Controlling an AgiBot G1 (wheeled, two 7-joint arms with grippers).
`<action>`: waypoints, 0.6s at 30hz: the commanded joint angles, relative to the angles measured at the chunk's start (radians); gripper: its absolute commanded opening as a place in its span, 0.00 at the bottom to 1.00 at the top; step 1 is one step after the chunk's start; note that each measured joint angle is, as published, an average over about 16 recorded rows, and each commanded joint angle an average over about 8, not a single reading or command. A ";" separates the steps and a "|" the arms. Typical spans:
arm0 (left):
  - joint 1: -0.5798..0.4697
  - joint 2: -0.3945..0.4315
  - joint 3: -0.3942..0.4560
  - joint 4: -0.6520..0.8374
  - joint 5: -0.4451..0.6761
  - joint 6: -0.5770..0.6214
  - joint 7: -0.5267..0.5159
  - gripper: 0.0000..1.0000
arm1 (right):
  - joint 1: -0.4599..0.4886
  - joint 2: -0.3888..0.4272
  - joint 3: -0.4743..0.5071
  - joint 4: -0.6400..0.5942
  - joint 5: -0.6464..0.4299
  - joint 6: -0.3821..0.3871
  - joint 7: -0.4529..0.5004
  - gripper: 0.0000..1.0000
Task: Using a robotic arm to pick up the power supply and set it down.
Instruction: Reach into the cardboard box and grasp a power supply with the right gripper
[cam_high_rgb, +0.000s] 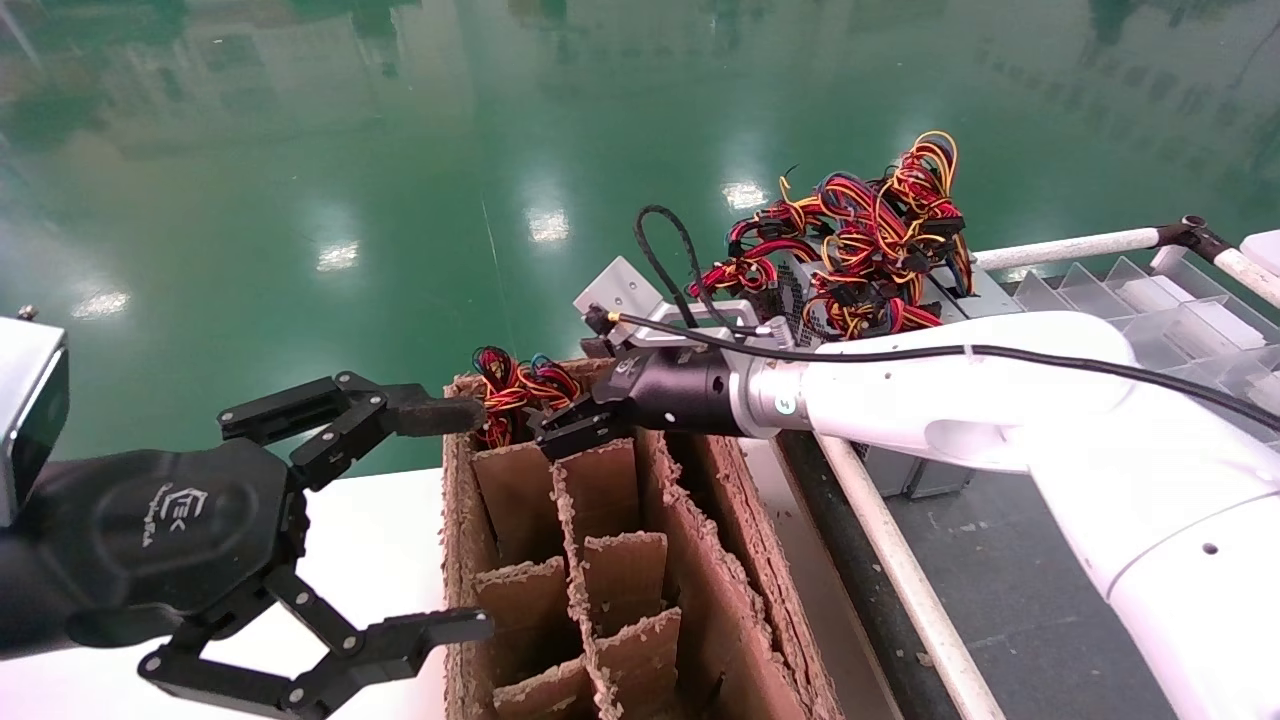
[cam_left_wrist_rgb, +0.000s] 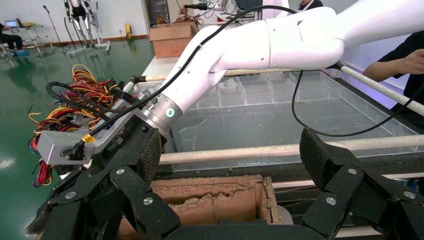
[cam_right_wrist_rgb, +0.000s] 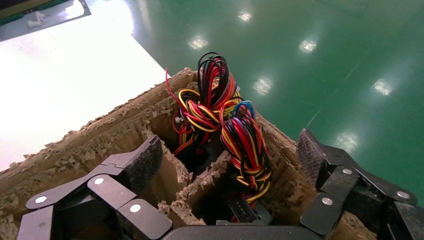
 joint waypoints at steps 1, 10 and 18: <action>0.000 0.000 0.000 0.000 0.000 0.000 0.000 1.00 | -0.002 -0.001 -0.015 0.005 0.012 0.015 -0.003 0.00; 0.000 0.000 0.000 0.000 0.000 0.000 0.000 1.00 | -0.009 -0.004 -0.107 0.032 0.075 0.101 -0.013 0.00; 0.000 0.000 0.000 0.000 0.000 0.000 0.000 1.00 | -0.008 -0.003 -0.187 0.048 0.122 0.176 -0.023 0.00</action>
